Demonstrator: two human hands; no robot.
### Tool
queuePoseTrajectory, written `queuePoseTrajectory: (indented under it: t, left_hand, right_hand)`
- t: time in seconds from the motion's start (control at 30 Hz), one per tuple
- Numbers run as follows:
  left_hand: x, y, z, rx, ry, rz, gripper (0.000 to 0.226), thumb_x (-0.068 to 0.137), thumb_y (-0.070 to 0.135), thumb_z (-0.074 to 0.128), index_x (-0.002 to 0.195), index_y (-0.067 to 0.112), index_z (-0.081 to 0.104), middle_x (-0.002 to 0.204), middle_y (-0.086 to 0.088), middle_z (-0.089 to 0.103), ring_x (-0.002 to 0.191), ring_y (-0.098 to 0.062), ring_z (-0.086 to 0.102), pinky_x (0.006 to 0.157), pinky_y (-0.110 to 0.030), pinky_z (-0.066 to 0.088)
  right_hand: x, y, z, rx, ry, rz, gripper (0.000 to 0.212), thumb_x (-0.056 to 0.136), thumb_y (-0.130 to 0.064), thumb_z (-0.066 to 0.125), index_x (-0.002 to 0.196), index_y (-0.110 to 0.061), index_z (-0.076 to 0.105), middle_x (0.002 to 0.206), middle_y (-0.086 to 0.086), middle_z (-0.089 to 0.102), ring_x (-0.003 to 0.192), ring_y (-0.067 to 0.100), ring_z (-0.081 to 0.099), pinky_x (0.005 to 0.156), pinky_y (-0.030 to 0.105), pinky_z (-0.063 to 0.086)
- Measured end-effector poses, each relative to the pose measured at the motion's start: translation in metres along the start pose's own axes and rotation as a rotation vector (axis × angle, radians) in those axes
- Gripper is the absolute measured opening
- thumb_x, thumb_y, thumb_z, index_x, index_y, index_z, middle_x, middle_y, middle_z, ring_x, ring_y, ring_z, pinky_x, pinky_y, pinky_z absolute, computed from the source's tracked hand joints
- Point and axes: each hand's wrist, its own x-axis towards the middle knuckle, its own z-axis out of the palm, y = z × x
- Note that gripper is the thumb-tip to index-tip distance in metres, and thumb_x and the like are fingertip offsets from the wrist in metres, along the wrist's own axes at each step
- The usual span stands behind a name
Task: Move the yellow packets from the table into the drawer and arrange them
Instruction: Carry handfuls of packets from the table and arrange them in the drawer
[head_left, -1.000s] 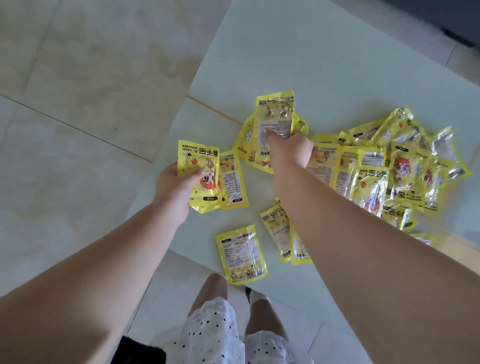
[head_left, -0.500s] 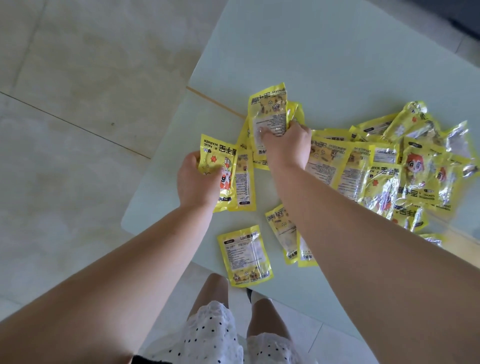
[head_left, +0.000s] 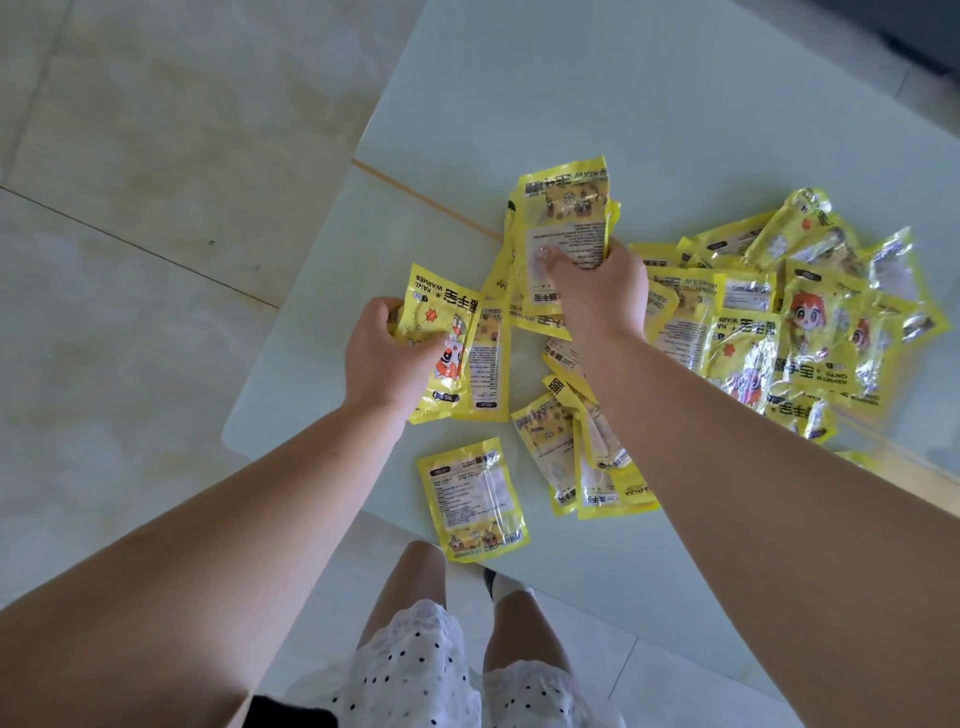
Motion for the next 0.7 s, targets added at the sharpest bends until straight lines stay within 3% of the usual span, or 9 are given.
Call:
queuePoseTrajectory:
  t: [0.17,0.3,0.33,0.43,0.5,0.6,0.67,0.7]
  left_hand:
    - [0.000,-0.003,-0.005,-0.082,-0.059,-0.062,0.032,0.075,0.006,0.074,0.099,0.016,0.057,0.086,0.002,0.066,0.080,-0.021,0.065,0.074,-0.036,0.055]
    - [-0.007,-0.009,-0.015,-0.288,-0.114,-0.169,0.038,0.077,0.003,0.074,0.111,0.009,0.057,0.101,-0.010,0.070,0.090,-0.028,0.070,0.080,-0.046,0.057]
    - [-0.010,-0.012,-0.018,-0.328,-0.115,-0.178,0.039,0.078,0.003,0.073,0.113,0.007,0.057,0.103,-0.012,0.070,0.093,-0.030,0.070,0.080,-0.048,0.057]
    - [-0.022,-0.024,-0.032,-0.451,-0.104,-0.185,0.044,0.079,0.002,0.072,0.119,0.003,0.055,0.106,-0.015,0.071,0.092,-0.032,0.071,0.076,-0.048,0.059]
    - [-0.033,-0.038,-0.044,-0.525,-0.081,-0.199,0.045,0.079,0.002,0.072,0.120,0.003,0.054,0.107,-0.016,0.071,0.091,-0.032,0.071,0.075,-0.050,0.059]
    - [-0.057,-0.060,-0.060,-0.632,-0.029,-0.224,0.050,0.078,0.003,0.073,0.124,0.005,0.052,0.110,-0.017,0.069,0.093,-0.033,0.071,0.076,-0.051,0.058]
    - [-0.078,-0.076,-0.071,-0.703,0.021,-0.213,0.049,0.078,0.003,0.072,0.123,0.004,0.052,0.110,-0.018,0.069,0.091,-0.032,0.071,0.071,-0.046,0.059]
    - [-0.092,-0.084,-0.077,-0.743,0.057,-0.213,0.048,0.079,0.003,0.072,0.123,0.004,0.052,0.109,-0.018,0.070,0.089,-0.031,0.072,0.067,-0.043,0.059]
  right_hand:
    - [-0.006,0.004,-0.017,0.110,-0.044,0.029,0.013,0.082,-0.034,0.069,0.077,-0.029,0.059,0.072,-0.015,0.060,0.061,0.007,0.054,0.060,0.027,0.047]
    - [-0.014,0.003,-0.026,0.216,-0.142,0.061,0.011,0.083,-0.036,0.069,0.087,-0.030,0.061,0.076,-0.015,0.061,0.064,0.002,0.055,0.050,0.018,0.046]
    - [-0.016,0.003,-0.027,0.238,-0.160,0.074,0.014,0.082,-0.035,0.070,0.091,-0.028,0.062,0.080,-0.013,0.063,0.069,0.004,0.058,0.053,0.018,0.049]
    - [-0.025,0.003,-0.024,0.267,-0.234,0.114,0.020,0.075,-0.037,0.076,0.088,-0.027,0.064,0.087,-0.006,0.069,0.087,0.018,0.066,0.079,0.041,0.058]
    - [-0.034,0.005,-0.021,0.256,-0.315,0.098,0.016,0.074,-0.036,0.078,0.079,-0.029,0.066,0.085,-0.005,0.071,0.088,0.020,0.068,0.084,0.049,0.057]
    - [-0.056,0.005,-0.015,0.187,-0.419,0.028,0.029,0.062,-0.046,0.083,0.082,-0.030,0.069,0.089,-0.004,0.074,0.093,0.026,0.069,0.087,0.054,0.054]
    - [-0.073,0.006,-0.011,0.145,-0.490,-0.031,0.043,0.057,-0.050,0.083,0.091,-0.027,0.068,0.091,-0.003,0.074,0.092,0.025,0.069,0.085,0.050,0.055]
    - [-0.085,0.005,-0.009,0.120,-0.536,-0.065,0.038,0.061,-0.046,0.083,0.090,-0.027,0.068,0.089,-0.004,0.073,0.089,0.024,0.069,0.081,0.045,0.057]
